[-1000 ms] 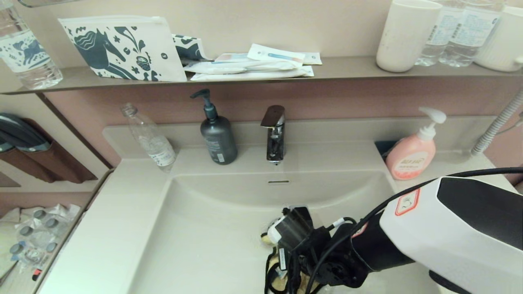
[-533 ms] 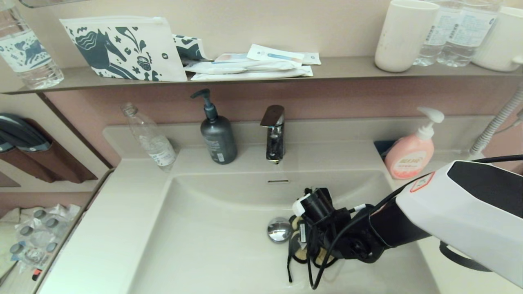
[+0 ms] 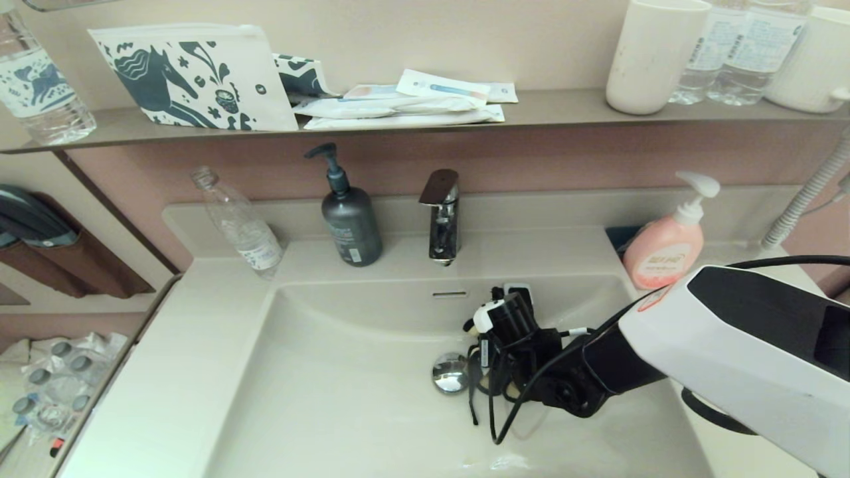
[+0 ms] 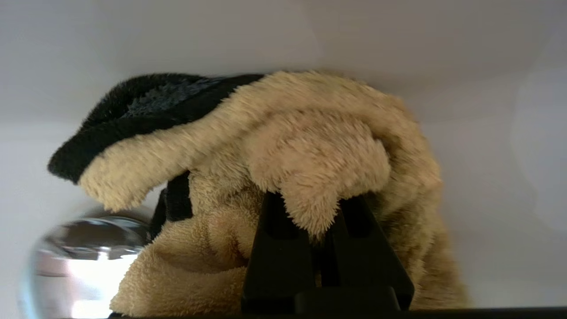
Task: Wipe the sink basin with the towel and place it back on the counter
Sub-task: Wipe the sink
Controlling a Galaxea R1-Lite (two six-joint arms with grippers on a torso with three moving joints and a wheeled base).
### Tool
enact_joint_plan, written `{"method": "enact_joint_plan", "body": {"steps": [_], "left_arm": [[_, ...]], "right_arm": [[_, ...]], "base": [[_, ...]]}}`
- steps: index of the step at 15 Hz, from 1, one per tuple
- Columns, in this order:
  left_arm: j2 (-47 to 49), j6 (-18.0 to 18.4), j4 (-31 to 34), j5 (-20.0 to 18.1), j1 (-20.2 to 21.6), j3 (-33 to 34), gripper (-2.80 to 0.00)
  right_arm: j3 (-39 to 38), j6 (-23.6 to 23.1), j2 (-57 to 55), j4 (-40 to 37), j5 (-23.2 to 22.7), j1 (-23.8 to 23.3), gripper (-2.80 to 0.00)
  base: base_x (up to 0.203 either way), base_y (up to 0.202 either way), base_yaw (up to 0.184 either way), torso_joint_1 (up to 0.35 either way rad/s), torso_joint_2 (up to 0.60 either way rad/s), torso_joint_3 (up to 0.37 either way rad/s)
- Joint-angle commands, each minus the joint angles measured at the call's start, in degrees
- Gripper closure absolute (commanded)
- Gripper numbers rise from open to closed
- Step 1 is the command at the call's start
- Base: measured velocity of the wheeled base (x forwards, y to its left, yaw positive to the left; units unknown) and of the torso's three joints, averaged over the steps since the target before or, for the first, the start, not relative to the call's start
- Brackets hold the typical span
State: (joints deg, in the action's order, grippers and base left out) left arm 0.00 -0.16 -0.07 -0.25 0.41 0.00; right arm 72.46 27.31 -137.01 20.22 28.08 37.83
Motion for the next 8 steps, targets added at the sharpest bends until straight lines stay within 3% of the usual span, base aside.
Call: {"method": "enact_joint_plan", "body": {"steps": [1, 8], "left_arm": [[0.09, -0.02, -0.01, -0.01, 0.02, 0.0, 0.0], [0.09, -0.02, -0.01, -0.01, 0.02, 0.0, 0.0]], "right_arm": [[3.75, 0.19, -2.9, 0.9, -0.62, 3.13, 0.0], [16.43, -0.62, -8.93, 0.31, -1.01, 11.06, 0.0]], "base": [[0.0, 0.0, 0.0, 0.0, 0.0, 0.0], [0.0, 0.0, 0.0, 0.0, 0.0, 0.0]]}}
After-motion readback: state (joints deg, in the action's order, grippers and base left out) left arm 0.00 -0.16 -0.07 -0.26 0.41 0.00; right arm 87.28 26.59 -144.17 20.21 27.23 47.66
